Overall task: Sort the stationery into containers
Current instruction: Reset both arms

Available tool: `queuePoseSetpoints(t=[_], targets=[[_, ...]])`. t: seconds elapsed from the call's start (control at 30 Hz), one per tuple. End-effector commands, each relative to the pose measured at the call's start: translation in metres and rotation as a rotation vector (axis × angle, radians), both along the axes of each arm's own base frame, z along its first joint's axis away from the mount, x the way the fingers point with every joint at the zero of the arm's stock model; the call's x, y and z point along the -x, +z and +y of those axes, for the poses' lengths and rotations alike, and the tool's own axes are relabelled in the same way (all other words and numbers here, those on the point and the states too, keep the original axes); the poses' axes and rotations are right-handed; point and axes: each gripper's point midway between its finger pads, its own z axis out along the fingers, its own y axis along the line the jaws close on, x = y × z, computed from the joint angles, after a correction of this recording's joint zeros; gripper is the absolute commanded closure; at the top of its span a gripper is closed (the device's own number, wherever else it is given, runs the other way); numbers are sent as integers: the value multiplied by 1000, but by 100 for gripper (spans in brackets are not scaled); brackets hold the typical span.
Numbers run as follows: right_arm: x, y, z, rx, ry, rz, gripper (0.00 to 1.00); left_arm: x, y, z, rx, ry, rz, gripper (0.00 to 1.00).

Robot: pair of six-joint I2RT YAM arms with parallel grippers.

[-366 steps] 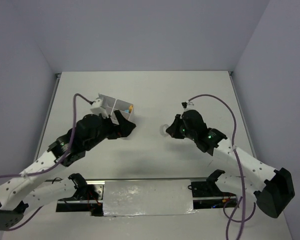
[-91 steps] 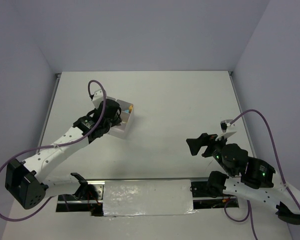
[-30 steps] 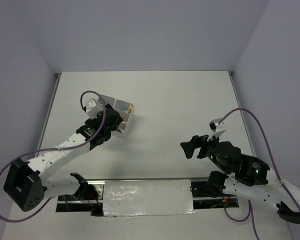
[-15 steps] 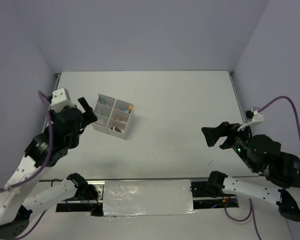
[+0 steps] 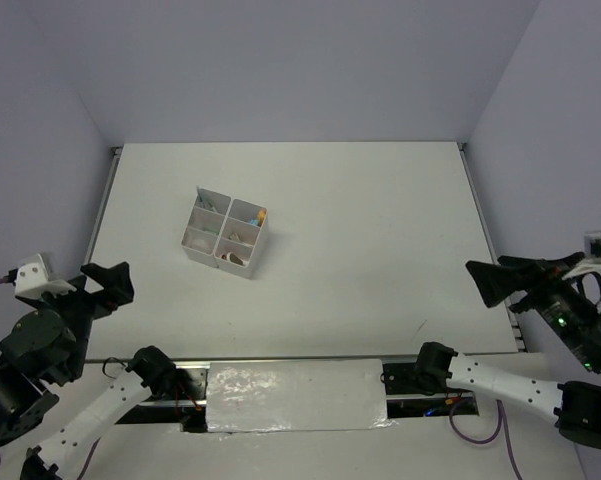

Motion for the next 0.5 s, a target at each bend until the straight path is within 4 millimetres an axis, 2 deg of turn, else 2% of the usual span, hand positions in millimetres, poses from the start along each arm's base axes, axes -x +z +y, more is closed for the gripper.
queuePoseSetpoints(t=[0.0, 0.17, 0.47], targets=[[17, -2, -19, -51, 45, -42, 0, 18, -5, 12, -20, -6, 14, 1], [19, -14, -21, -66, 51, -32, 0, 26, -1, 18, 6, -7, -17, 1], [11, -25, -19, -26, 3, -12, 0, 20, -4, 11, -3, -18, -2, 1]])
